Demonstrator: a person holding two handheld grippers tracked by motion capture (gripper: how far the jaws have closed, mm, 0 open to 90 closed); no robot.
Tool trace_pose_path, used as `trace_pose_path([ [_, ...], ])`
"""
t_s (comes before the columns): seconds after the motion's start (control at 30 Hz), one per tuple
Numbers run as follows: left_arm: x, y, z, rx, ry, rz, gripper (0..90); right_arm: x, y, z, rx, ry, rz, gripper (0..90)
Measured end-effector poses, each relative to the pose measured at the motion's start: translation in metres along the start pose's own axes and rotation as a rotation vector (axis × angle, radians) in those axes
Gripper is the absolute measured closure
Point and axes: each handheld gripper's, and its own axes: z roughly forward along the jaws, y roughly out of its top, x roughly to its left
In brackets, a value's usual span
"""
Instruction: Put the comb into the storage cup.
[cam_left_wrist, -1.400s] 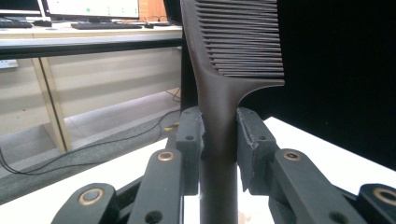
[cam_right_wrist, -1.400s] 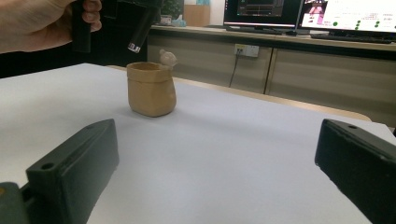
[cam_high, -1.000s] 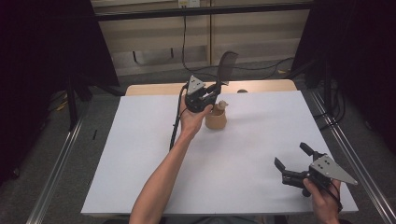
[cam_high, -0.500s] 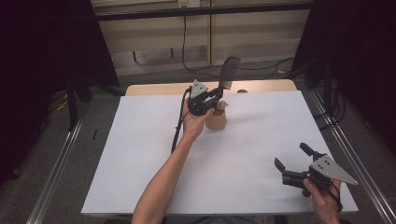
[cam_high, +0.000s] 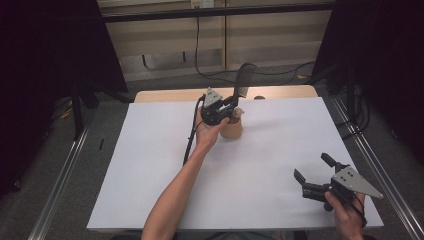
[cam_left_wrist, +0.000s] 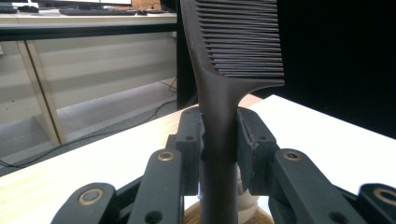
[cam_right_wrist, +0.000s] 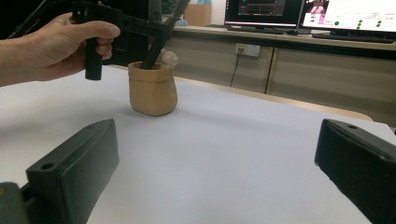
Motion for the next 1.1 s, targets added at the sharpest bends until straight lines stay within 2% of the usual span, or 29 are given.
trace_pose_path([
  [0.1,0.002,-0.003,-0.001,0.002,0.003,-0.014,72.9,-0.001,0.0,0.001,0.0,0.001,0.0,0.0],
  [0.17,0.004,-0.003,-0.002,-0.003,0.021,-0.008,72.9,-0.001,0.0,0.001,-0.001,-0.001,0.002,0.0],
  [0.23,0.006,-0.004,-0.002,0.0,0.019,-0.024,72.8,-0.001,0.0,0.0,-0.002,0.0,0.007,0.0],
  [0.47,0.004,-0.004,0.0,0.022,0.023,0.005,72.8,0.0,0.0,-0.001,-0.003,0.002,0.003,0.0],
  [0.7,0.001,-0.004,0.0,0.024,0.016,-0.02,72.8,0.0,0.0,-0.005,-0.007,0.006,0.005,0.0],
  [0.77,0.001,-0.006,0.0,0.032,0.021,-0.002,72.8,-0.002,0.0,-0.005,-0.006,0.001,0.011,0.0],
  [0.8,0.002,-0.007,0.0,0.035,0.014,-0.016,72.8,-0.002,0.0,-0.005,-0.007,0.0,0.013,0.0],
  [0.93,0.006,-0.014,-0.001,0.052,0.022,-0.021,72.8,-0.001,0.0,-0.005,-0.009,0.004,0.011,0.0],
  [1.1,0.007,-0.017,-0.003,0.049,0.03,-0.028,72.9,-0.001,0.0,-0.004,-0.005,0.001,0.013,0.0],
])
